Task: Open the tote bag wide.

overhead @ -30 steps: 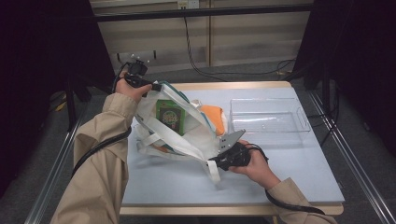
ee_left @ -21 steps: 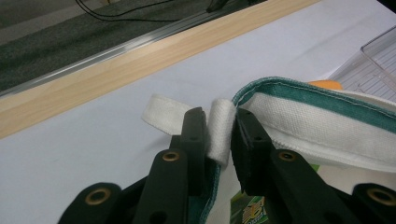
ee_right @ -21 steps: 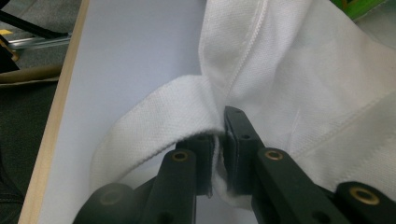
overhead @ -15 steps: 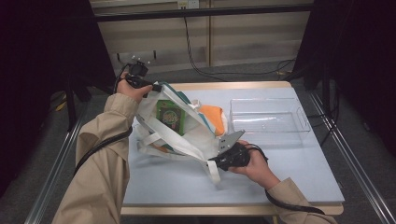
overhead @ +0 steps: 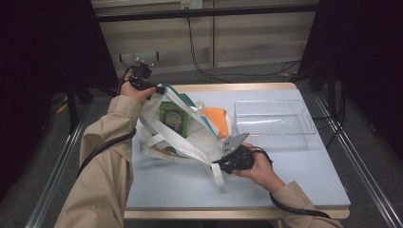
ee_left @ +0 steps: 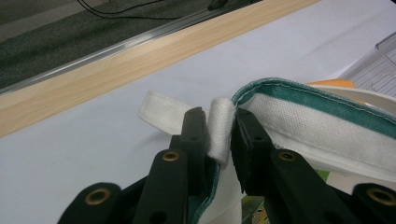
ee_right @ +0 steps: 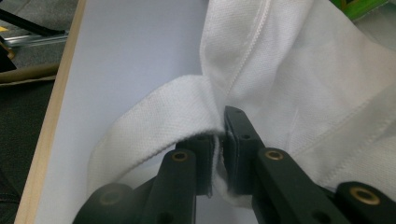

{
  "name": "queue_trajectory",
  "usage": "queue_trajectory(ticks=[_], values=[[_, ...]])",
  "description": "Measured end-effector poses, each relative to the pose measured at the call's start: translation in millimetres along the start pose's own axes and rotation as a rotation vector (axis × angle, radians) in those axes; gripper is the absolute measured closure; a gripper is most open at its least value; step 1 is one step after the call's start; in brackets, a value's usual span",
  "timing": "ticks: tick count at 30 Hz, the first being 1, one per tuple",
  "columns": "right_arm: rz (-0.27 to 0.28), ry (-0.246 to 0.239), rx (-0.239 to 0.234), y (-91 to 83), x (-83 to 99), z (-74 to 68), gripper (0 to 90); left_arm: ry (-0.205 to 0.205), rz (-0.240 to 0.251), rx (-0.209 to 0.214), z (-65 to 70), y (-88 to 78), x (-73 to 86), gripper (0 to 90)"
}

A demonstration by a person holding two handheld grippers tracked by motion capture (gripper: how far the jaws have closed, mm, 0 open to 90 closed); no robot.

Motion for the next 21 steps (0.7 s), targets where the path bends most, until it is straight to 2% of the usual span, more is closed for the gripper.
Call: queue_trajectory(ticks=[3,6,10,13,17,18,20,21], values=[[0.0,0.002,0.001,0.6,0.2,-0.4,82.2,-0.015,0.008,-0.008,-0.6,4.0,1.0,75.6],[-0.004,0.001,0.004,0.6,0.5,-0.5,82.1,-0.002,-0.011,-0.006,-3.0,6.1,2.7,75.7],[-0.004,0.003,0.004,0.9,0.6,-0.7,81.8,0.001,-0.007,-0.009,-1.9,6.5,2.8,75.6],[0.001,0.015,0.0,0.6,0.8,-0.5,81.0,-0.011,0.004,-0.002,-0.7,4.1,2.3,75.4],[0.001,0.03,0.0,-0.3,1.0,0.2,78.6,0.005,0.002,0.003,0.0,-1.9,3.4,73.0],[-0.002,0.03,0.004,-1.2,0.7,0.5,77.9,-0.007,0.017,0.003,1.5,-2.7,3.5,71.9],[-0.004,0.035,0.012,-3.3,-0.8,1.4,75.7,0.01,-0.004,0.005,1.2,-7.3,4.8,69.6],[-0.003,0.036,0.016,-4.6,-1.9,1.9,75.1,0.003,0.006,0.002,1.5,-9.4,5.2,68.7]])
Point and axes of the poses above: each handheld gripper's, and its own axes: y roughly forward along the jaws, x roughly out of its underside, z roughly to its right, the point moved 4 cm from there along y, roughly forward along the jaws, and after that the axes turned 6 degrees about z, right-handed, at the moved point
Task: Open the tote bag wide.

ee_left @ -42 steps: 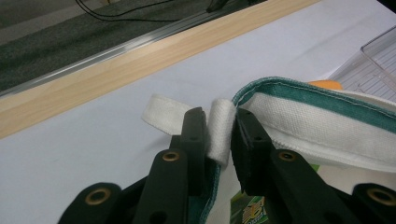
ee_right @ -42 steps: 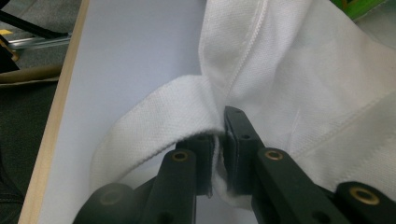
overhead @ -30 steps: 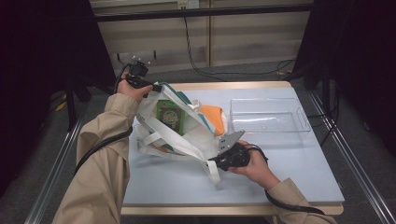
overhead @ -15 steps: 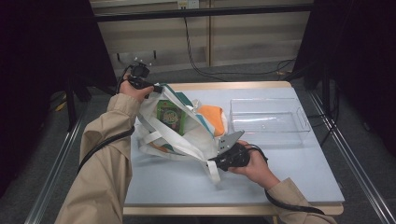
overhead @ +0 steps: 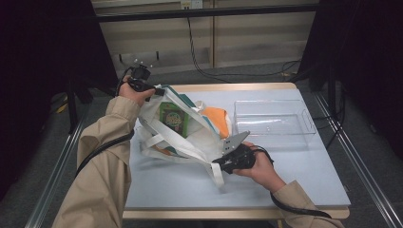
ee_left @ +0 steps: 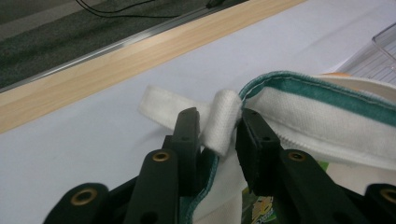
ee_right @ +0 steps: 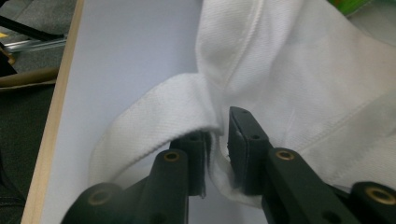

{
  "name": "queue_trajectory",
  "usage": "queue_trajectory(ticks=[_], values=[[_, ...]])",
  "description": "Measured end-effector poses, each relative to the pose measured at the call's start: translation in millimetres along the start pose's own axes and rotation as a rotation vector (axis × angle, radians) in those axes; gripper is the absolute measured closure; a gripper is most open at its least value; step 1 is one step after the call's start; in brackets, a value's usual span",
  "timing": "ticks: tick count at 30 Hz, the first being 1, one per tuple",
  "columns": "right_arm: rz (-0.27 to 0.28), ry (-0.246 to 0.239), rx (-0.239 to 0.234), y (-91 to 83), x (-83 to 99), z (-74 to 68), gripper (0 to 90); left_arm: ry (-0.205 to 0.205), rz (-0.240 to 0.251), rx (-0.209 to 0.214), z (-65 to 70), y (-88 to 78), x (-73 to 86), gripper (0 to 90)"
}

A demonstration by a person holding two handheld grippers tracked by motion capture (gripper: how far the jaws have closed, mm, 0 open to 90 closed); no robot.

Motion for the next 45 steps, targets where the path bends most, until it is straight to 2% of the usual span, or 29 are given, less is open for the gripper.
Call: queue_trajectory(ticks=[4,5,10,11,12,13,15,17,22,26,34,38,41,42,45], values=[[0.009,0.004,0.006,-5.3,-5.4,0.1,66.0,-0.007,0.01,0.016,2.4,-6.2,1.3,63.2],[0.008,0.008,0.013,-6.6,-6.8,0.1,64.1,0.008,0.003,0.016,2.4,-8.6,1.7,61.8],[0.012,0.008,0.033,-11.7,-13.0,1.8,56.5,0.015,0.015,0.014,5.7,-16.8,4.1,53.3],[0.012,0.008,0.036,-12.7,-14.4,1.6,55.7,0.044,0.003,0.014,4.6,-19.8,4.7,50.8],[0.014,0.007,0.038,-13.6,-15.8,2.0,54.7,0.025,0.022,0.009,6.1,-21.0,5.1,48.9],[0.012,0.013,0.04,-14.7,-17.2,1.9,52.4,0.04,0.012,0.013,5.6,-23.9,6.1,47.4],[0.008,0.013,0.049,-16.7,-20.3,2.4,50.6,0.041,0.013,0.016,5.9,-28.5,7.8,44.4],[0.004,0.006,0.053,-18.1,-22.5,3.0,47.4,0.034,0.034,0.014,7.5,-33.0,9.7,42.5],[-0.006,0.013,0.066,-23.3,-26.6,4.2,40.7,0.054,0.025,0.014,9.7,-42.7,15.2,39.5],[0.0,0.015,0.073,-28.9,-29.2,6.3,38.3,0.036,0.034,0.021,12.8,-48.7,17.6,38.1],[-0.019,0.023,0.076,-34.4,-32.4,7.1,34.9,0.05,0.031,0.032,18.4,-53.8,21.4,35.5],[-0.018,0.024,0.07,-37.4,-33.9,7.4,33.9,0.057,0.019,0.027,16.3,-56.2,21.9,35.1],[-0.014,0.025,0.074,-39.0,-35.1,7.9,32.9,0.041,0.022,0.026,15.0,-57.8,22.2,35.0],[-0.017,0.023,0.072,-39.5,-35.2,8.0,32.8,0.05,0.013,0.022,13.7,-59.2,22.1,34.8],[-0.013,0.024,0.065,-40.5,-36.2,7.9,31.9,0.024,0.019,0.016,13.1,-61.3,21.7,32.8]])
Point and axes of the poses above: each handheld gripper's, and its own axes: y roughly forward along the jaws, x roughly out of its underside, z roughly to its right, the point moved 4 cm from there along y, roughly forward along the jaws, and after that the axes turned 6 degrees about z, right-handed, at the moved point
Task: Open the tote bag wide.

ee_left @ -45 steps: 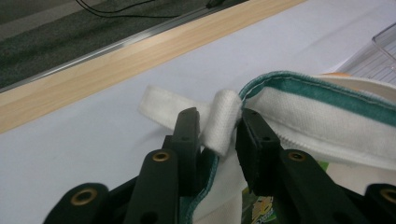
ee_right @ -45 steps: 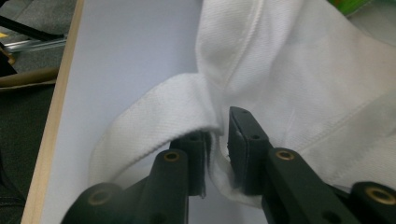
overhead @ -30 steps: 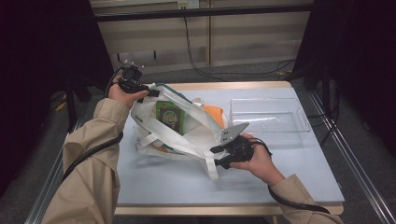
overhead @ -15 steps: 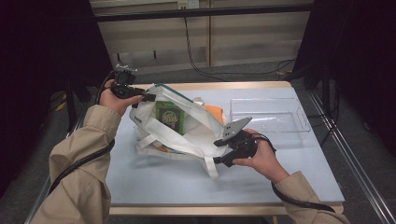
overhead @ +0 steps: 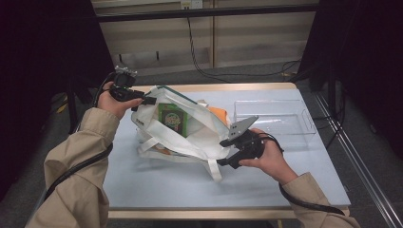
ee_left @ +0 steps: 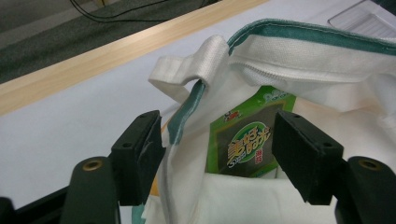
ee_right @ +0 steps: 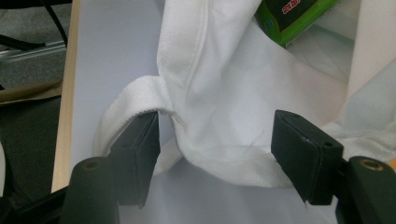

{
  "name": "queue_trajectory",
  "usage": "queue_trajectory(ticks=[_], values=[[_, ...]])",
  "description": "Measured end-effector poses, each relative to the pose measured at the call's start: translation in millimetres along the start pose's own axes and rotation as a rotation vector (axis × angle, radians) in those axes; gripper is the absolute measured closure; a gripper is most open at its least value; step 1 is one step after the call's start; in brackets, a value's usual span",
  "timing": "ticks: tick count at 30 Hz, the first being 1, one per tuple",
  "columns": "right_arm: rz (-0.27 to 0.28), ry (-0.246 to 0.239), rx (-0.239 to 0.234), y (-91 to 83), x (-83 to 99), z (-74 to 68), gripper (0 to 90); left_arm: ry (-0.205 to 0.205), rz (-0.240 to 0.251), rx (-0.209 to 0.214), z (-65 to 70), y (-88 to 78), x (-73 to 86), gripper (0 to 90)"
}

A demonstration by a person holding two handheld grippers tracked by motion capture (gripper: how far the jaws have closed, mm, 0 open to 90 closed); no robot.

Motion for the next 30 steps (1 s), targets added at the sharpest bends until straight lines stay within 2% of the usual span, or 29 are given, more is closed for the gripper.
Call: queue_trajectory(ticks=[5,7,12,13,15,20,21,22,23,27,28,30], values=[[0.0,0.006,-0.006,-2.8,-1.0,0.2,29.9,0.0,-0.001,0.006,1.6,-4.8,-1.3,31.0],[-0.004,0.005,-0.008,-4.0,-1.1,0.7,29.1,0.021,-0.011,0.003,2.8,-6.2,-1.6,30.2],[0.001,0.019,-0.02,-6.0,-3.5,0.6,25.8,0.036,-0.016,0.007,9.5,-7.3,-1.3,27.8],[0.013,0.031,-0.026,-6.6,-4.6,0.6,25.7,0.03,-0.007,0.008,11.0,-7.1,-1.1,27.8],[0.022,0.031,-0.031,-8.2,-6.5,0.7,25.3,0.044,-0.01,0.016,12.2,-8.6,-0.7,28.0],[0.021,0.032,-0.023,-8.4,-10.2,1.9,25.4,0.044,-0.007,0.006,11.8,-14.6,-1.0,27.2],[0.023,0.028,-0.022,-8.0,-10.7,2.8,25.6,0.032,-0.001,0.004,11.8,-15.8,-0.9,26.9],[0.026,0.031,-0.02,-7.6,-11.4,3.2,26.0,0.042,-0.007,0.007,10.6,-17.8,-0.6,26.9],[0.029,0.035,-0.022,-7.2,-12.2,3.5,26.4,0.032,0.004,-0.002,11.2,-18.7,-0.2,26.9],[0.035,0.037,-0.007,-5.6,-15.7,7.2,28.8,0.067,-0.016,-0.004,12.0,-24.3,1.8,26.9],[0.032,0.037,-0.007,-5.2,-16.3,7.8,29.5,0.053,-0.007,-0.001,13.6,-24.7,2.3,27.0],[0.032,0.031,-0.004,-3.8,-18.5,10.1,31.2,0.057,-0.003,0.008,14.5,-26.3,3.6,27.8]])
Point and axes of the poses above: each handheld gripper's, and its own axes: y roughly forward along the jaws, x roughly out of its underside, z roughly to its right, the point moved 4 cm from there along y, roughly forward along the jaws, and after that the axes turned 6 degrees about z, right-handed, at the moved point
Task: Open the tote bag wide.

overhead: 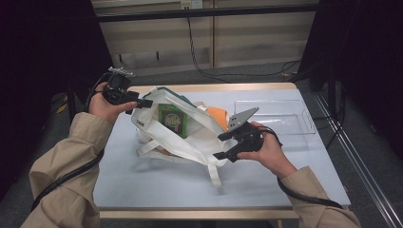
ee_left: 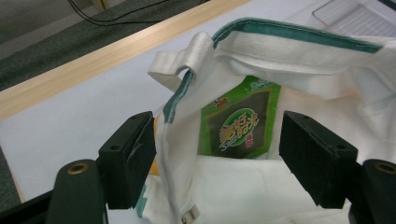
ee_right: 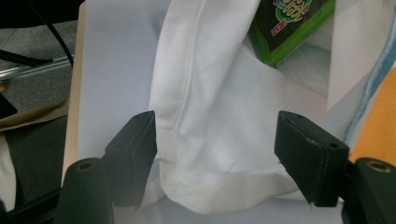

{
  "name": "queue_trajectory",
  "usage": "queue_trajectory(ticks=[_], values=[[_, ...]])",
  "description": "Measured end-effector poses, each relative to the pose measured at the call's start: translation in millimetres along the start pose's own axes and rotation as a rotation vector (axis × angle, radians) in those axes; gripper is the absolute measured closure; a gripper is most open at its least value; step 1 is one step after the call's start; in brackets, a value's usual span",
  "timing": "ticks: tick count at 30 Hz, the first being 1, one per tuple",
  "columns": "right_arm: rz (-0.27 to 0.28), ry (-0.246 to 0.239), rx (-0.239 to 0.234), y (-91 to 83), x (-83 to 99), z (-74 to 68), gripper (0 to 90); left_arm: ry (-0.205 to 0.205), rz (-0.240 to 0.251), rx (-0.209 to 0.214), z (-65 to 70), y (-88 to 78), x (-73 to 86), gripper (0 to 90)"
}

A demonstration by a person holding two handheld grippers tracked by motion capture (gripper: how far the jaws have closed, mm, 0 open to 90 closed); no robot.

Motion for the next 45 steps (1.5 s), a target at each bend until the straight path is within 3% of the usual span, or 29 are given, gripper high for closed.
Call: queue_trajectory(ticks=[11,22,32,37,45], values=[[-0.012,-0.003,0.032,10.9,-9.1,7.1,37.6,0.006,-0.004,0.054,5.6,-4.1,11.2,36.2],[-0.002,-0.009,0.054,19.3,-13.4,14.6,48.9,0.002,0.011,0.122,26.4,9.0,30.1,52.9],[-0.007,-0.011,0.078,28.3,-20.3,19.6,60.1,-0.01,0.022,0.175,47.3,23.9,58.0,63.7],[-0.023,-0.016,0.085,34.1,-22.3,22.9,70.1,-0.028,0.013,0.171,48.0,34.3,68.8,68.6],[-0.022,-0.015,0.107,40.4,-26.7,34.9,77.4,-0.027,0.007,0.149,49.1,42.9,76.3,74.7]])
Point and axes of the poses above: each handheld gripper's, and its own axes: y roughly forward along the jaws, x roughly out of its underside, z roughly to its right, the point moved 4 cm from there along y, roughly forward along the jaws, and after that the axes turned 6 degrees about z, right-handed, at the moved point
